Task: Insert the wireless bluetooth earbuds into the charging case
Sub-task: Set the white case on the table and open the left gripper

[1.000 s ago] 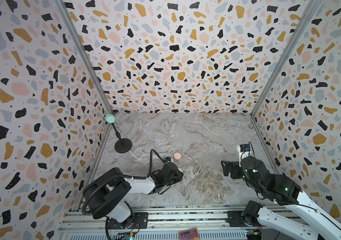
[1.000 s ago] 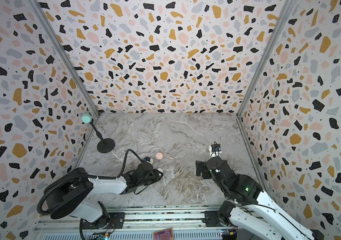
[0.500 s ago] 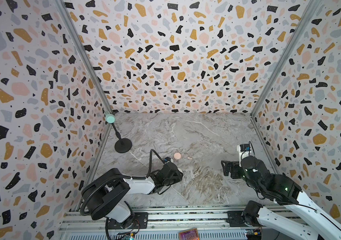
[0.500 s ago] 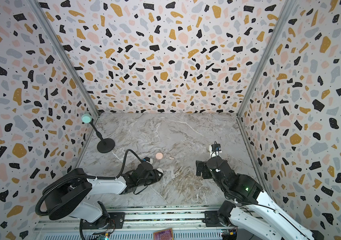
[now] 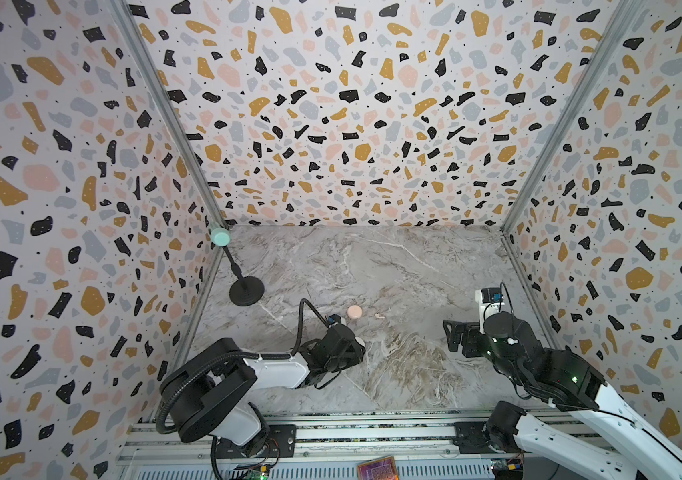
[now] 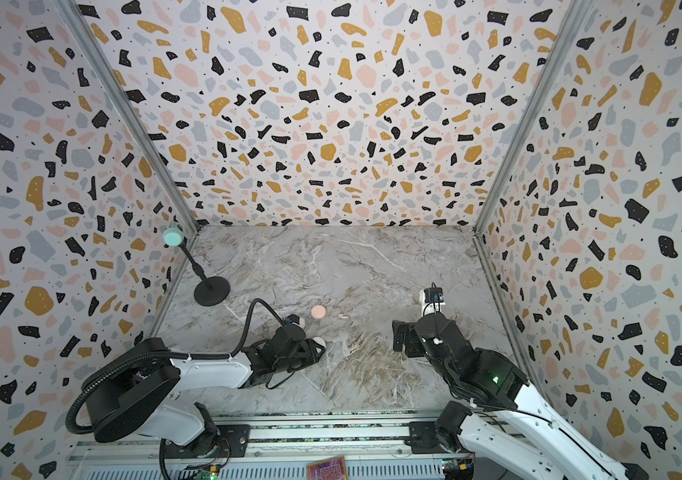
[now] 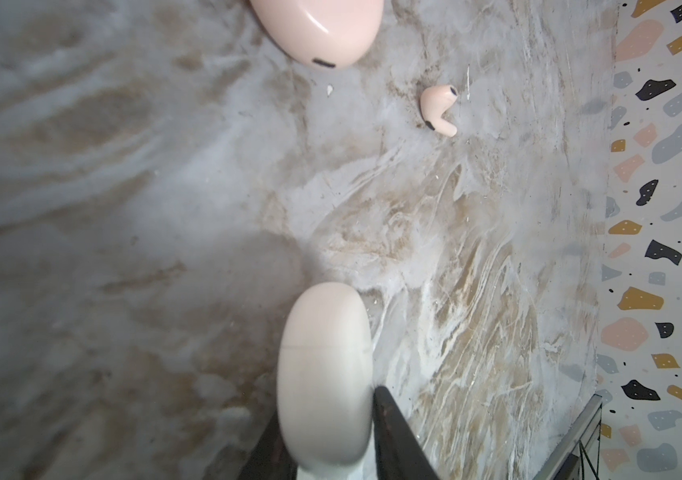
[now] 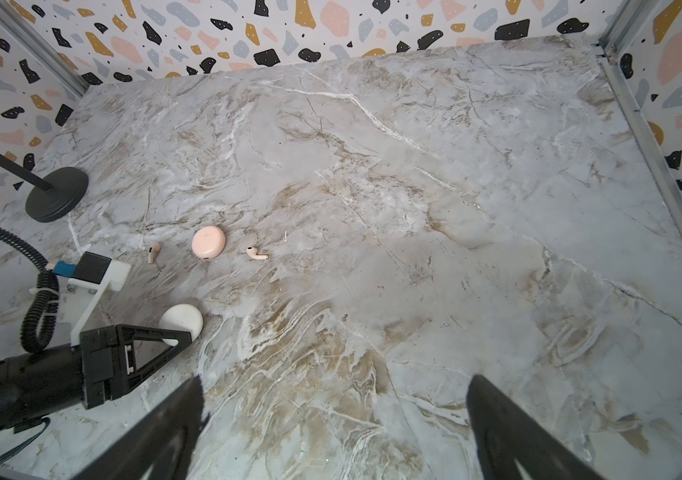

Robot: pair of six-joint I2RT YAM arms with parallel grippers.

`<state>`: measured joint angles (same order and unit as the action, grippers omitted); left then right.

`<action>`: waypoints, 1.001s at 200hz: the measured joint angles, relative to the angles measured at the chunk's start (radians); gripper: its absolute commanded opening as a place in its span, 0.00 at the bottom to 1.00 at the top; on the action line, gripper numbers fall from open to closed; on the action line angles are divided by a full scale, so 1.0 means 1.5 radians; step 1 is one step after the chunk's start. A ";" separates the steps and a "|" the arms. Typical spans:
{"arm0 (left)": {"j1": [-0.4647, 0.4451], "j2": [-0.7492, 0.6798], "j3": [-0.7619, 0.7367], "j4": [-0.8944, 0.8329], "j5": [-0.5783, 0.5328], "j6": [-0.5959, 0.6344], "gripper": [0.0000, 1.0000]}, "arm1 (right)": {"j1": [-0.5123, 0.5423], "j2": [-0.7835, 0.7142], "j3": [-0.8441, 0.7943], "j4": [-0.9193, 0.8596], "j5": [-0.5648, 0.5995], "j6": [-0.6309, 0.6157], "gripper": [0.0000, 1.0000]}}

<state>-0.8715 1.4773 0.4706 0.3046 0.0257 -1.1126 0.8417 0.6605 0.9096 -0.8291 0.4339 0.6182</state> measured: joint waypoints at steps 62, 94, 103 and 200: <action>0.000 -0.017 0.003 -0.038 -0.001 0.002 0.34 | -0.003 -0.004 0.000 0.002 0.000 0.000 0.99; -0.001 -0.026 0.004 -0.059 -0.004 0.004 0.34 | -0.003 -0.005 0.000 0.003 -0.001 -0.001 0.99; -0.001 -0.029 0.004 -0.064 -0.004 0.005 0.34 | -0.003 -0.005 0.000 0.003 -0.001 -0.001 0.99; -0.007 -0.069 0.015 -0.139 -0.006 0.011 0.35 | -0.003 -0.013 -0.001 0.005 -0.002 -0.001 0.99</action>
<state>-0.8822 1.3739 0.4934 0.0967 0.0170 -1.0954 0.8368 0.6415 0.9077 -0.8219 0.4305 0.6174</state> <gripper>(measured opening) 0.345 0.989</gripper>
